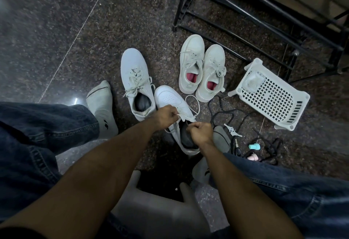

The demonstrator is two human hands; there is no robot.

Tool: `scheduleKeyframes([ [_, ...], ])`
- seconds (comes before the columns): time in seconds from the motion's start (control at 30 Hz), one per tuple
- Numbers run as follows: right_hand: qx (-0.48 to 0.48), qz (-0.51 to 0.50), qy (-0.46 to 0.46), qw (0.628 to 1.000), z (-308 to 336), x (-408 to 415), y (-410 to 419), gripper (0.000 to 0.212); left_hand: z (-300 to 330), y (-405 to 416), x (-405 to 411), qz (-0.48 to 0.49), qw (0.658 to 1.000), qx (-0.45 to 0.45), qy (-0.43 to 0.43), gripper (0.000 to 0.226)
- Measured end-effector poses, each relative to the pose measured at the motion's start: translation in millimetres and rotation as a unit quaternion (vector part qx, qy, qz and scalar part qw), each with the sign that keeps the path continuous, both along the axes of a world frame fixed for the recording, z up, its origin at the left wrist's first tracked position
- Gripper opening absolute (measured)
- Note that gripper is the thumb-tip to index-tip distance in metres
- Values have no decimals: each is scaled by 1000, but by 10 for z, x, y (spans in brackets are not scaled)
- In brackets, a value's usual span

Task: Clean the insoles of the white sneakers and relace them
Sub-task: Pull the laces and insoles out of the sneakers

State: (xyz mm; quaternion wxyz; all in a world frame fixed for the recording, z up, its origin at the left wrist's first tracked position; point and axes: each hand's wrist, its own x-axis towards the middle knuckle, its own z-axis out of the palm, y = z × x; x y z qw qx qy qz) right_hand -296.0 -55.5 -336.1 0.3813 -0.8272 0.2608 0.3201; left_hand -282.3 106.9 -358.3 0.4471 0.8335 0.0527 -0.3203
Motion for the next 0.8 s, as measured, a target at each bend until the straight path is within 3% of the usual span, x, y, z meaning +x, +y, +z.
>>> scheduleKeyframes([
  [0.1,-13,29,8,999,52,95,-28,20,46,-24,21,15,1000,-2,6,14],
  [0.17,-52,111,28,992,109,70,-20,11,64,-77,31,19,1000,13,18,19],
  [0.27,-128,246,65,959,148,-90,-48,39,28,-138,16,26,999,21,31,18],
  [0.3,-124,261,71,955,140,-112,-66,38,29,-141,11,30,999,21,31,18],
  [0.53,30,121,150,981,459,224,-230,10,46,-164,-77,42,999,7,-1,20],
  [0.67,20,166,188,968,632,336,-303,33,53,-164,-71,38,999,13,-1,22],
  [0.8,2,230,201,952,831,472,-365,40,66,-176,-48,51,999,16,7,19],
])
